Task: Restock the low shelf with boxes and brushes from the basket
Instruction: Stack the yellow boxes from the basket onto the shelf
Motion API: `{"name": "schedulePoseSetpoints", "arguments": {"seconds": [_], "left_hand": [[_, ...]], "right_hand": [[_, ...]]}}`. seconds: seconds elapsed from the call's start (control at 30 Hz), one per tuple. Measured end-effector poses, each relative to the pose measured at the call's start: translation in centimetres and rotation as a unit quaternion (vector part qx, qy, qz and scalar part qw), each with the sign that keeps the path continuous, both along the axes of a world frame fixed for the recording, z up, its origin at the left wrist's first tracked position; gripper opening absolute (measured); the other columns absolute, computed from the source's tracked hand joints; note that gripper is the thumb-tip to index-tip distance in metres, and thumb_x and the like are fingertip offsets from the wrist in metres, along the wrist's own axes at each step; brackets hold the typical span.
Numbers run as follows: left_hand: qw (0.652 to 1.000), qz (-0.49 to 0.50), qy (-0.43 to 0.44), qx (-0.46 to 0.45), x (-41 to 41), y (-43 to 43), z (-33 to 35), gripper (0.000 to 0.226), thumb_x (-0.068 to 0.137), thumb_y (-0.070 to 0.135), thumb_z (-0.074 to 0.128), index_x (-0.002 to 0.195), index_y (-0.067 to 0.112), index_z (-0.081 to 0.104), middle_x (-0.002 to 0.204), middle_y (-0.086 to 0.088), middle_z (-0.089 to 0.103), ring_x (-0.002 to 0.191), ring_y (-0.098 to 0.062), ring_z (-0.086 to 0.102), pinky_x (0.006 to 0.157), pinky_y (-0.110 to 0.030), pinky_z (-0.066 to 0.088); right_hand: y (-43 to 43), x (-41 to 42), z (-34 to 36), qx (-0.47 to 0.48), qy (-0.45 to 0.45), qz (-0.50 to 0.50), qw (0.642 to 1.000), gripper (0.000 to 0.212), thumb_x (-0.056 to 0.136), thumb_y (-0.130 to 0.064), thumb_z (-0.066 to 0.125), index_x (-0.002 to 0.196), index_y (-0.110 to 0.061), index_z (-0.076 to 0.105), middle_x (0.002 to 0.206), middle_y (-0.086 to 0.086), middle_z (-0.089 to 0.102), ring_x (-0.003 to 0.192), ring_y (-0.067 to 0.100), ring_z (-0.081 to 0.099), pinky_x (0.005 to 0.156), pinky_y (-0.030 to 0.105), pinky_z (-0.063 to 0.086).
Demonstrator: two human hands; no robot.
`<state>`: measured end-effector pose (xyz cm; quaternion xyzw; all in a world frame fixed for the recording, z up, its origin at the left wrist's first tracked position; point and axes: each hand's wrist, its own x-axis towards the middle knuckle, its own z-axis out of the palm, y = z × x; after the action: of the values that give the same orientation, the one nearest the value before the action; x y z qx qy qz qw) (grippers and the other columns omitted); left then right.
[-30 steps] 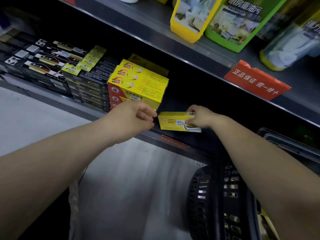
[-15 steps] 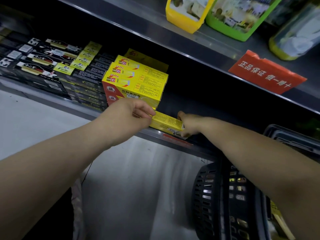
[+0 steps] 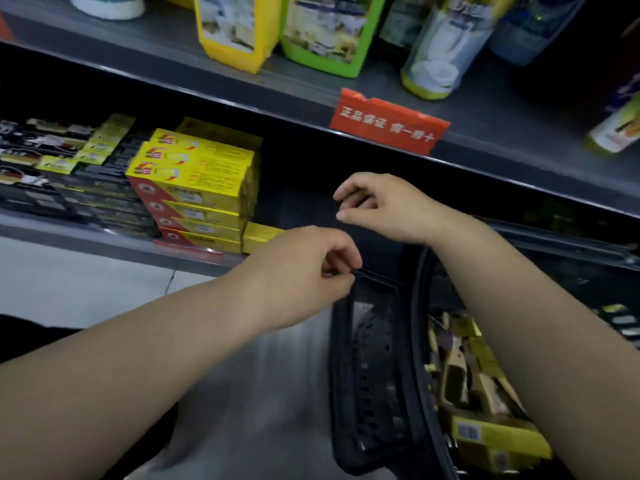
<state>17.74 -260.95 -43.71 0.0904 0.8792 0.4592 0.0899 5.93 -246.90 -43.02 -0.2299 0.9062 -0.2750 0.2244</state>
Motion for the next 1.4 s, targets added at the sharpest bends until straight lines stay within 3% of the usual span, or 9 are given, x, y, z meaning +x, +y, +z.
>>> {"name": "schedulePoseSetpoints", "arguments": {"seconds": [0.2,0.37,0.53,0.77,0.9,1.0,1.1,1.27,1.4], "left_hand": [[0.972,-0.165,0.137,-0.099,1.5,7.9,0.0,0.019,0.087,0.035,0.056,0.106,0.036,0.060,0.102,0.018,0.058,0.099,-0.004,0.046,0.082,-0.018,0.033],[0.968,-0.139,0.156,-0.141,0.2,11.0,-2.0,0.016,0.089,0.032,0.054,0.103,0.032,0.061,0.082,0.024,0.045,0.092,-0.003,0.038,0.079,-0.016,0.028],[0.963,-0.174,0.139,-0.151,-0.7,14.2,-2.2,0.018,0.090,0.030,0.050,0.105,0.032,0.059,0.094,0.020,0.056,0.095,-0.005,0.048,0.082,-0.024,0.042],[0.959,-0.207,0.091,-0.173,-0.1,15.4,-2.2,0.017,0.089,0.032,0.048,0.101,0.034,0.060,0.094,0.019,0.058,0.089,-0.002,0.053,0.079,-0.029,0.048],[0.957,-0.214,0.072,-0.182,0.4,15.8,-2.5,0.016,0.088,0.035,0.049,0.102,0.037,0.058,0.090,0.022,0.056,0.085,0.001,0.053,0.075,-0.027,0.050],[0.965,-0.199,0.054,-0.160,0.3,15.8,-2.5,0.017,0.087,0.032,0.051,0.102,0.037,0.058,0.086,0.025,0.057,0.085,0.002,0.054,0.073,-0.022,0.048],[0.980,-0.166,0.033,-0.109,0.0,15.7,-2.6,0.022,0.087,0.028,0.054,0.109,0.034,0.054,0.092,0.023,0.056,0.088,0.005,0.053,0.069,-0.008,0.040],[0.996,-0.078,-0.021,-0.036,-0.6,16.3,-2.3,0.031,0.091,0.029,0.052,0.123,0.026,0.051,0.115,0.012,0.054,0.096,0.000,0.054,0.074,-0.007,0.037],[0.982,-0.069,-0.156,0.079,-0.4,17.0,-1.8,0.039,0.092,0.048,0.044,0.128,0.034,0.047,0.118,0.011,0.060,0.099,-0.007,0.060,0.085,-0.027,0.048]], "right_hand": [[15.2,6.3,0.5,-0.084,-0.074,-0.145,0.983,0.013,0.086,-0.013,0.065,0.092,-0.024,0.064,0.088,0.005,0.066,0.079,0.009,0.062,0.074,0.016,0.048],[26.3,9.0,-7.7,0.096,-0.075,-0.286,0.950,0.016,0.086,-0.011,0.065,0.101,-0.014,0.062,0.100,0.007,0.063,0.094,0.020,0.059,0.072,0.019,0.045],[31.2,10.3,-13.3,0.375,-0.077,-0.205,0.901,0.056,0.083,-0.013,0.064,0.132,-0.013,0.038,0.130,0.014,0.043,0.115,0.032,0.049,0.087,0.034,0.042],[31.6,8.9,-15.4,0.457,0.080,-0.127,0.877,0.050,0.086,-0.008,0.056,0.131,-0.024,0.039,0.126,0.002,0.051,0.112,0.023,0.053,0.080,0.034,0.046],[32.3,8.4,-14.9,0.477,0.101,-0.049,0.871,0.051,0.080,-0.035,0.066,0.126,-0.026,0.046,0.124,-0.001,0.055,0.114,0.022,0.050,0.089,0.033,0.041],[31.8,8.0,-13.0,0.398,0.125,-0.080,0.905,0.051,0.072,-0.046,0.072,0.111,-0.021,0.053,0.108,0.000,0.063,0.105,0.024,0.053,0.098,0.034,0.033],[30.2,7.8,-9.1,0.148,0.077,-0.249,0.954,0.040,0.067,-0.033,0.080,0.092,-0.016,0.054,0.082,-0.003,0.067,0.082,0.020,0.063,0.086,0.032,0.045],[26.5,9.1,-3.8,-0.117,-0.059,-0.299,0.945,0.024,0.075,-0.028,0.076,0.094,-0.020,0.063,0.078,0.004,0.074,0.075,0.019,0.069,0.079,0.032,0.050],[23.9,9.7,-1.9,-0.243,-0.085,-0.284,0.923,0.011,0.088,-0.019,0.061,0.095,-0.019,0.070,0.081,0.005,0.072,0.070,0.019,0.067,0.069,0.027,0.056]]}}
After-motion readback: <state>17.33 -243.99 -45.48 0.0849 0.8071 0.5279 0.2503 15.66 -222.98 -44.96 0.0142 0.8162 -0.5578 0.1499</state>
